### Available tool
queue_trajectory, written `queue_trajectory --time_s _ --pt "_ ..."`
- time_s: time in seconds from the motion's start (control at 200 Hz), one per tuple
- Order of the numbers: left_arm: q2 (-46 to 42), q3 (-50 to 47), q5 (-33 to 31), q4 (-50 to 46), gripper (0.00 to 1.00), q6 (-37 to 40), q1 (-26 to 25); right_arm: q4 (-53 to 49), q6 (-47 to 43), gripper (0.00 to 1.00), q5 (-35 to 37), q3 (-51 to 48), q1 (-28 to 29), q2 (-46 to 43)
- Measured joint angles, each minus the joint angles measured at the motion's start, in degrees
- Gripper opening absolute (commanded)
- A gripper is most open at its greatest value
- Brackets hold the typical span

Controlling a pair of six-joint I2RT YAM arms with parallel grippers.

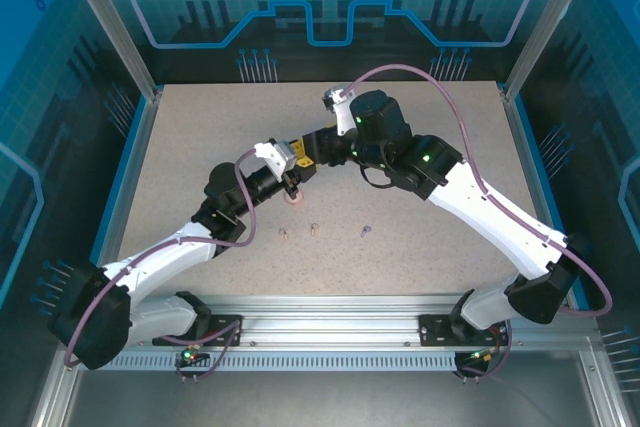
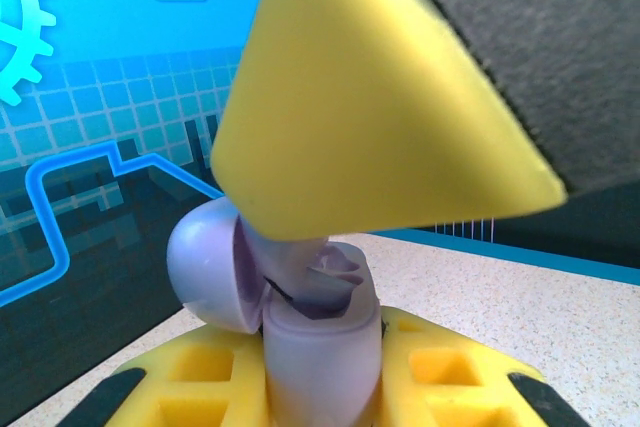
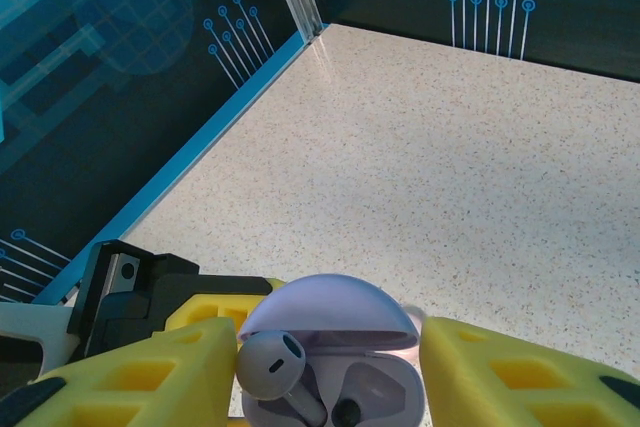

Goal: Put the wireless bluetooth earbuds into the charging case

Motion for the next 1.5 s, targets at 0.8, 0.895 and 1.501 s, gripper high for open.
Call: queue_trajectory --time_s 0.8,0.895,1.501 --pt "0.0 0.0 0.0 0.0 0.00 0.0 0.0 2.4 4.9 0.57 -11.0 -3.1 -4.2 -4.4" --pt "0.0 0.0 0.0 0.0 0.00 0.0 0.0 2.8 5.1 0.57 -13.2 -2.1 -4.4 -2.5" --pt "0.0 0.0 0.1 -0.4 0.00 0.0 0.0 2.9 6.8 0.53 -18.7 -2.4 -5.4 -1.2"
